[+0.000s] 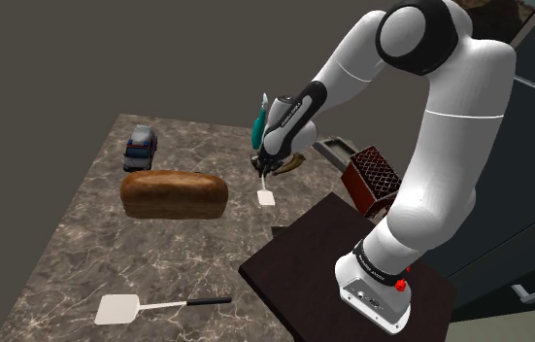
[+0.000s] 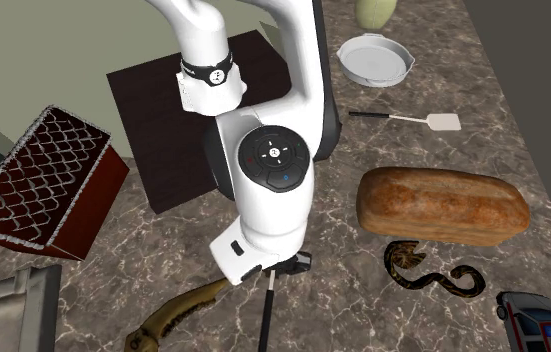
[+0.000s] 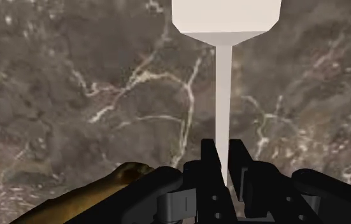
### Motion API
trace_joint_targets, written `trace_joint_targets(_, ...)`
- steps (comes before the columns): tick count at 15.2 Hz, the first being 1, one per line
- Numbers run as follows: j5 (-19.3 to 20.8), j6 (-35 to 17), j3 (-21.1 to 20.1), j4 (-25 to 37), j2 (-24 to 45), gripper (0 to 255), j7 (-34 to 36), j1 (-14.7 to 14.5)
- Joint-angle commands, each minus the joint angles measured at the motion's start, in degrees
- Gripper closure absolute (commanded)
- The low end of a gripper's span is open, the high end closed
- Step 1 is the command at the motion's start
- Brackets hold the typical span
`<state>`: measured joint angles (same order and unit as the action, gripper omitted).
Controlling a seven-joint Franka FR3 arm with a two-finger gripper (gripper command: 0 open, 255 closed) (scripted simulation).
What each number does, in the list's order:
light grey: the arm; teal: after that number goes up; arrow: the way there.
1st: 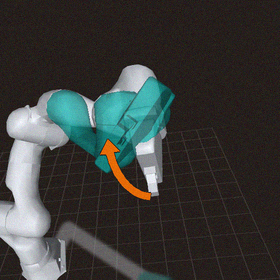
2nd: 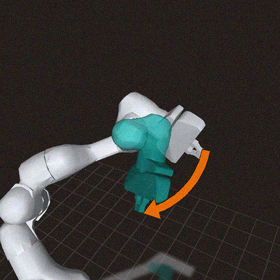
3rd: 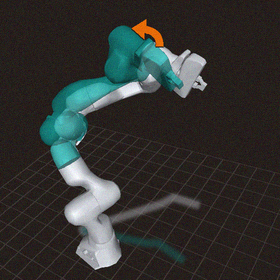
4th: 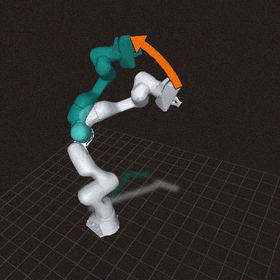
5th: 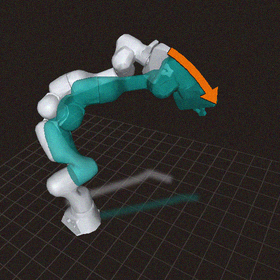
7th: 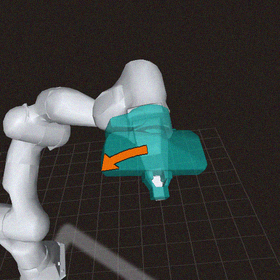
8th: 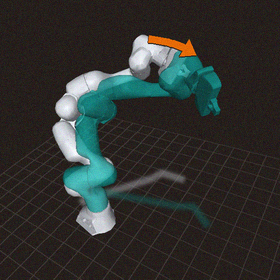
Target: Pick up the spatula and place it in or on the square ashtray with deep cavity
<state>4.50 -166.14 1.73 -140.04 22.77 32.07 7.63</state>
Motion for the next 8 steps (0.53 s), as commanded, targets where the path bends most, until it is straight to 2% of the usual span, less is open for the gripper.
trace_joint_targets(1,-0.08,1.25,-0.1,-0.18,-1.43,255,-0.15,0.11)
trace_joint_targets(8,-0.45,6.2,-0.39,-1.19,-7.39,255,-0.59,0.32)
